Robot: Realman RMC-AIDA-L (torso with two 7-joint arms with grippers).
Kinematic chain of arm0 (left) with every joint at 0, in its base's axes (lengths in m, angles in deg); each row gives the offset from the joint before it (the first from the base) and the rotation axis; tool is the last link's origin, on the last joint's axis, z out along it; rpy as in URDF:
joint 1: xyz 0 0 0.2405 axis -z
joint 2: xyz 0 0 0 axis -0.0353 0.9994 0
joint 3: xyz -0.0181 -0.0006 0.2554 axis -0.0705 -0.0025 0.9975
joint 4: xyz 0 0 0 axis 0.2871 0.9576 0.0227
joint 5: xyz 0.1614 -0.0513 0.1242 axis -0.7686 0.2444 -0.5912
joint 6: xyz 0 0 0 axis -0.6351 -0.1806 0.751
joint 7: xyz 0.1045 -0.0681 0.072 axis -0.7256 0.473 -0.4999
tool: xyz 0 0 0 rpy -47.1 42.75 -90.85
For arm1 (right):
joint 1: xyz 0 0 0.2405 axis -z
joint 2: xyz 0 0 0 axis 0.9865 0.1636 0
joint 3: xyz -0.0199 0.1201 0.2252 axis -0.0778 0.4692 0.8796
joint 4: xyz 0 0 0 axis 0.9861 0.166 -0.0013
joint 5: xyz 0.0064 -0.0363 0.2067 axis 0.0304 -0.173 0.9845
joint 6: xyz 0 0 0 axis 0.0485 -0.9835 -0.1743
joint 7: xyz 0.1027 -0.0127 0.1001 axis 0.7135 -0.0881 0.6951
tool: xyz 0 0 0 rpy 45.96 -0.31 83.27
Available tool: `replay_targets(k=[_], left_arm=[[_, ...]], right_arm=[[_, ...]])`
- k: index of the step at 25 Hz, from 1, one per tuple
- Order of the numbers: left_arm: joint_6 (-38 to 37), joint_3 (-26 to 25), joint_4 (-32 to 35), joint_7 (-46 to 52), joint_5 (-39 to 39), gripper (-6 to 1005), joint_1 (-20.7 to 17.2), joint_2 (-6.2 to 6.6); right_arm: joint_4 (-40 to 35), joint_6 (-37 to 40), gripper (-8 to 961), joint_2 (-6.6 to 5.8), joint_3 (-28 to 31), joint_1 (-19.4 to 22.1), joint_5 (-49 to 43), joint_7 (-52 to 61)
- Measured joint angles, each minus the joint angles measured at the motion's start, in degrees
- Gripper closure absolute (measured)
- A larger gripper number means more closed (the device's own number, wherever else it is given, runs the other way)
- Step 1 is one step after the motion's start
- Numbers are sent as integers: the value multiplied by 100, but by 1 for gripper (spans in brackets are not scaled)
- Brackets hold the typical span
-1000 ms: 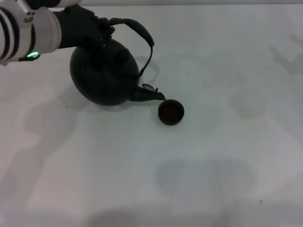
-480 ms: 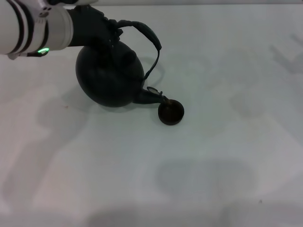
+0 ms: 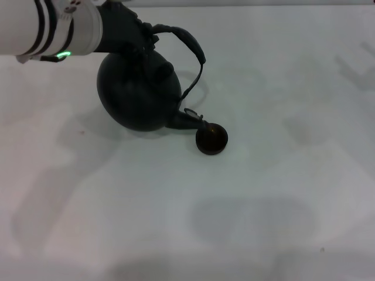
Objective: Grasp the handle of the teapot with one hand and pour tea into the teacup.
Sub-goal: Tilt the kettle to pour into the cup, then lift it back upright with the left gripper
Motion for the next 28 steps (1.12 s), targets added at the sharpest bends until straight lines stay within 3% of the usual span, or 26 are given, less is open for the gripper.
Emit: replay_targets(k=[20,28], left_arm=[[-8,45,-19,132,-106,856,63,-7],[98,-205,-10,442,504,857,-247,-8]], right_arm=[[67,180,95,0,0,-75,-19,-55],[124,265,95,-1,0,-72,-25,-55]])
